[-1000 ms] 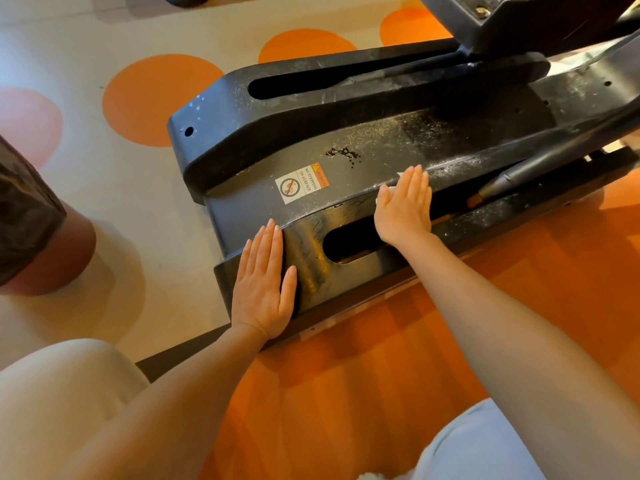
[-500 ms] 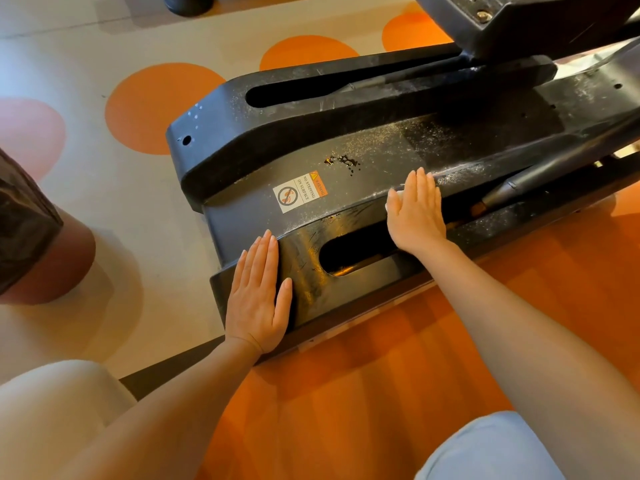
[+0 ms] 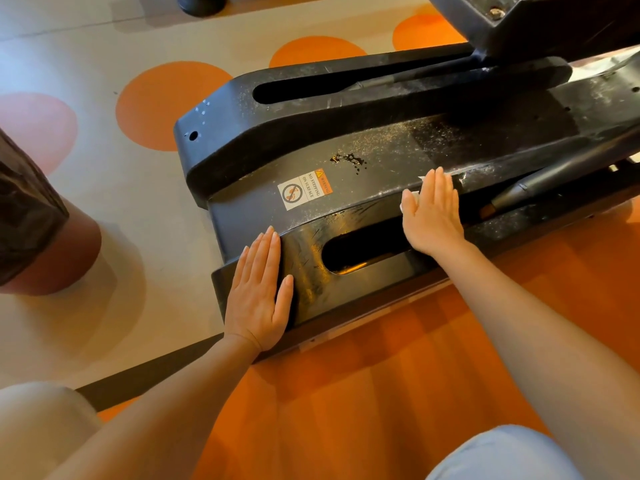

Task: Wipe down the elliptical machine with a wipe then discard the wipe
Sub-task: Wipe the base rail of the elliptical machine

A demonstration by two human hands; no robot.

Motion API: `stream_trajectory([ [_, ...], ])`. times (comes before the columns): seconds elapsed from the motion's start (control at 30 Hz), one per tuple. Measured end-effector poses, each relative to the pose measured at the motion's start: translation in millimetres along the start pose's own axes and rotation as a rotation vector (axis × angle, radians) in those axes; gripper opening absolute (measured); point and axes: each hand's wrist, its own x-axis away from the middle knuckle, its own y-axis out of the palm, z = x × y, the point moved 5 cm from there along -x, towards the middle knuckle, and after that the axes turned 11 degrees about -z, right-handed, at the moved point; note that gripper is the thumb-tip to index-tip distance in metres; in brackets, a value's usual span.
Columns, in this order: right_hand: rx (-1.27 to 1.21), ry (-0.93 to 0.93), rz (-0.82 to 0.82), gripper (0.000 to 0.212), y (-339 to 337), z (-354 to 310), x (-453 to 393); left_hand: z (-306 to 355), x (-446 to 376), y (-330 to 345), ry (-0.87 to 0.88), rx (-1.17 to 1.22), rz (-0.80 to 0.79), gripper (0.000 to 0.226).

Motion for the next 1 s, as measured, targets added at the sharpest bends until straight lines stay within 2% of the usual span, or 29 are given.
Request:
stream_trajectory([
  [0.23, -0.112, 0.223, -0.004, 0.064, -28.9, 43.3, -26.6, -1.3, -0.1, 0.6, 0.009, -0.008, 0.001, 0.067],
  [0.47, -0.085, 0.110, -0.020, 0.067, -16.9, 39.7, -21.9, -1.5, -0.3, 0.9, -0.003, -0.020, -0.003, 0.064],
  [0.7, -0.196, 0.313, 0.012, 0.068, -47.7, 71.5, -46.8, -2.7, -0.6, 1.0, 0.003, -0.014, -0.004, 0.065],
  [0.83, -0.235, 0.302, 0.007, 0.068, -46.3, 71.2, -44.3, -3.5, -0.4, 2.4, -0.008, -0.011, -0.009, 0.065],
  [1.0, -0.143, 0.133, -0.046, 0.069, -24.6, 53.7, -31.1, -3.3, -0.2, 2.3, -0.003, -0.012, -0.012, 0.065],
])
